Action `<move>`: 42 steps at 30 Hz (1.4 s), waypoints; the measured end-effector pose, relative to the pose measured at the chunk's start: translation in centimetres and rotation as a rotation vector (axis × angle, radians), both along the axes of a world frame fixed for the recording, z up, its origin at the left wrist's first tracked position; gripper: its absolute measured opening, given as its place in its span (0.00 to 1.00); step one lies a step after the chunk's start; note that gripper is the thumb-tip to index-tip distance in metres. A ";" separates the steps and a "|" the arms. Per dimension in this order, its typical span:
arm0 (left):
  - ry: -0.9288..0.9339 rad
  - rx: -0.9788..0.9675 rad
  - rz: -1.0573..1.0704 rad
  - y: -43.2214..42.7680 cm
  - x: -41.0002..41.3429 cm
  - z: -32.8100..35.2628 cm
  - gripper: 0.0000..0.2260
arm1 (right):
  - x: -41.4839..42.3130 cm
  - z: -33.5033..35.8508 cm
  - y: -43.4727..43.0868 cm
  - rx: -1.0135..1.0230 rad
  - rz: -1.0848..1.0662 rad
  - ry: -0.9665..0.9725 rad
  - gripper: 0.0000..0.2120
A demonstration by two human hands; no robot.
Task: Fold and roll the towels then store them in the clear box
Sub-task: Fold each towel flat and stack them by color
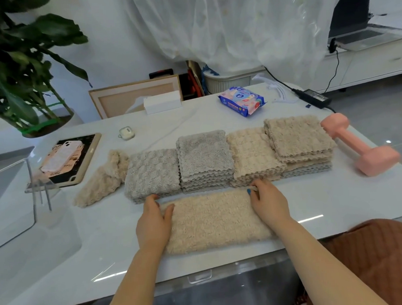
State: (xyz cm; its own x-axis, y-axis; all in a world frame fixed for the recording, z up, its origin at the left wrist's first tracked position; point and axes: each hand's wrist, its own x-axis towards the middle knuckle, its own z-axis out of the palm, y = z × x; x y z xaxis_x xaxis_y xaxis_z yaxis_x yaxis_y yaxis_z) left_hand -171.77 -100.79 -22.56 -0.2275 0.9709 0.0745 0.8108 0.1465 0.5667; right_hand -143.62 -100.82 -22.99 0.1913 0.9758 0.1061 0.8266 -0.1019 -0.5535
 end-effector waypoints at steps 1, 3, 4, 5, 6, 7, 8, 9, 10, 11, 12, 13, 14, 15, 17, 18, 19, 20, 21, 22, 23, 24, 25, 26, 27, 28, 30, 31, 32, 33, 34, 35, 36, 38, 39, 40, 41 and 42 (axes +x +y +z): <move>-0.005 -0.006 0.003 -0.1 0.2 0.1 0.22 | 0.1 -0.1 -0.1 0.012 -0.008 0.033 0.08; -0.059 -0.051 0.036 -0.8 0.7 0.5 0.27 | 0.6 -0.4 -0.4 0.030 -0.033 0.098 0.11; -0.069 -0.093 0.079 -1.2 0.8 0.7 0.29 | 0.8 -0.5 -0.4 0.033 -0.033 0.107 0.12; -0.036 -0.152 0.129 -1.8 0.9 0.9 0.32 | 1.0 -0.5 -0.5 0.026 -0.026 0.113 0.13; 0.037 -0.222 0.170 -2.5 1.1 1.2 0.34 | 1.1 -0.4 -0.4 0.007 -0.022 0.118 0.14; 0.110 -0.284 0.182 -3.0 1.2 1.5 0.34 | 1.2 -0.1 -0.2 -0.028 -0.018 0.124 0.13; 0.146 -0.331 0.168 -3.5 1.2 1.8 0.34 | 1.1 0.3 0.0 -0.075 -0.010 0.127 0.12; 0.142 -0.364 0.140 -3.8 1.1 2.0 0.32 | 1.1 0.7 0.2 -0.122 0.000 0.120 0.11; 0.129 -0.393 0.116 -3.9 0.8 2.2 0.30 | 1.0 1.1 0.4 -0.173 0.015 0.105 0.09; 0.122 -0.402 0.110 -3.9 0.3 2.3 0.27 | 0.8 1.6 0.3 -0.216 0.040 0.093 0.06; 0.125 -0.383 0.126 -3.7 -0.2 2.5 0.23 | 0.6 2.0 0.2 -0.244 0.068 0.111 0.03; 0.127 -0.343 0.169 -3.5 -0.9 2.8 0.19 | 0.2 2.4 -0.2 -0.267 0.104 0.166 0.02; 0.146 -0.285 0.224 -3.3 -1.3 3.1 0.16 | -0.2 2.6 -0.6 -0.295 0.144 0.247 0.02; 0.200 -0.196 0.265 -3.4 -1.5 3.4 0.16 | -0.5 2.7 -1.0 -0.325 0.186 0.331 0.03; 0.304 0.054 0.195 -3.7 -0.7 3.5 0.18 | -0.8 2.7 -1.6 -0.356 0.230 0.462 0.04; 0.295 0.167 0.120 -4.2 0.5 3.5 0.16 | -0.7 2.6 -1.8 -0.357 0.223 0.512 0.05; 0.233 0.213 0.017 -4.7 2.1 3.8 0.13 | -0.5 2.5 -1.9 -0.350 0.204 0.559 0.06; 0.154 0.184 -0.106 -5.5 4.0 4.0 0.11 | -0.2 2.4 -1.9 -0.343 0.182 0.607 0.08; 0.087 0.105 -0.264 -6.4 5.9 3.8 0.11 | 0.0 2.3 -2.0 -0.338 0.166 0.652 0.10; 0.070 0.027 -0.439 -7.4 7.6 3.2 0.14 | 0.2 2.2 -2.1 -0.337 0.167 0.683 0.11; 0.136 -0.011 -0.615 -8.4 9.0 2.4 0.18 | 0.2 2.3 -2.2 -0.328 0.179 0.694 0.12; 0.261 0.002 -0.736 -9.1 10.0 1.2 0.22 | 0.2 2.3 -2.3 -0.313 0.192 0.689 0.13; 0.350 0.039 -0.781 -9.7 10.6 0.1 0.23 | 0.2 2.3 -2.5 -0.296 0.203 0.678 0.13; 0.399 0.060 -0.778 -10.0 10.8 -0.6 0.21 | 0.4 2.3 -2.7 -0.284 0.208 0.668 0.13; 0.402 0.101 -0.764 -10.0 11.0 -0.9 0.18 | 0.7 2.2 -2.8 -0.287 0.215 0.667 0.13; 0.379 0.139 -0.749 -9.9 11.1 -0.8 0.15 | 1.1 2.2 -3.0 -0.306 0.226 0.679 0.13; 0.195 0.141 -0.707 -9.6 11.3 0.3 0.10 | 2.1 2.7 -3.5 -0.383 0.255 0.744 0.13; 0.066 0.089 -0.667 -9.4 11.4 1.3 0.10 | 2.7 3.2 -3.7 -0.419 0.264 0.787 0.14; -0.060 0.015 -0.639 -9.4 11.5 2.1 0.11 | 3.3 3.8 -4.0 -0.435 0.265 0.835 0.15; -0.149 -0.045 -0.642 -9.5 11.8 2.8 0.10 | 4.1 4.5 -4.4 -0.437 0.262 0.895 0.15; -0.241 -0.108 -0.660 -9.7 12.0 3.5 0.08 | 4.8 5.0 -4.6 -0.438 0.266 0.969 0.16; -0.363 -0.176 -0.670 -9.8 12.0 3.9 0.06 | 5.6 5.5 -4.9 -0.456 0.293 1.054 0.15; -0.505 -0.249 -0.669 -9.9 11.8 4.4 0.06 | 6.1 5.9 -5.1 -0.492 0.355 1.135 0.14; -0.730 -0.382 -0.646 -9.8 10.7 4.9 0.07 | 6.5 6.8 -5.2 -0.566 0.495 1.156 0.18; -0.781 -0.417 -0.617 -9.8 9.9 4.9 0.06 | 6.2 7.1 -5.2 -0.589 0.549 1.066 0.19; -0.802 -0.427 -0.579 -9.7 8.8 5.1 0.04 | 5.5 7.3 -4.9 -0.584 0.582 0.936 0.17; -0.814 -0.430 -0.525 -9.6 7.8 5.3 0.03 | 4.5 7.5 -4.6 -0.559 0.590 0.790 0.14; -0.827 -0.427 -0.456 -9.6 6.6 5.5 0.02 | 3.2 7.6 -4.2 -0.525 0.587 0.661 0.11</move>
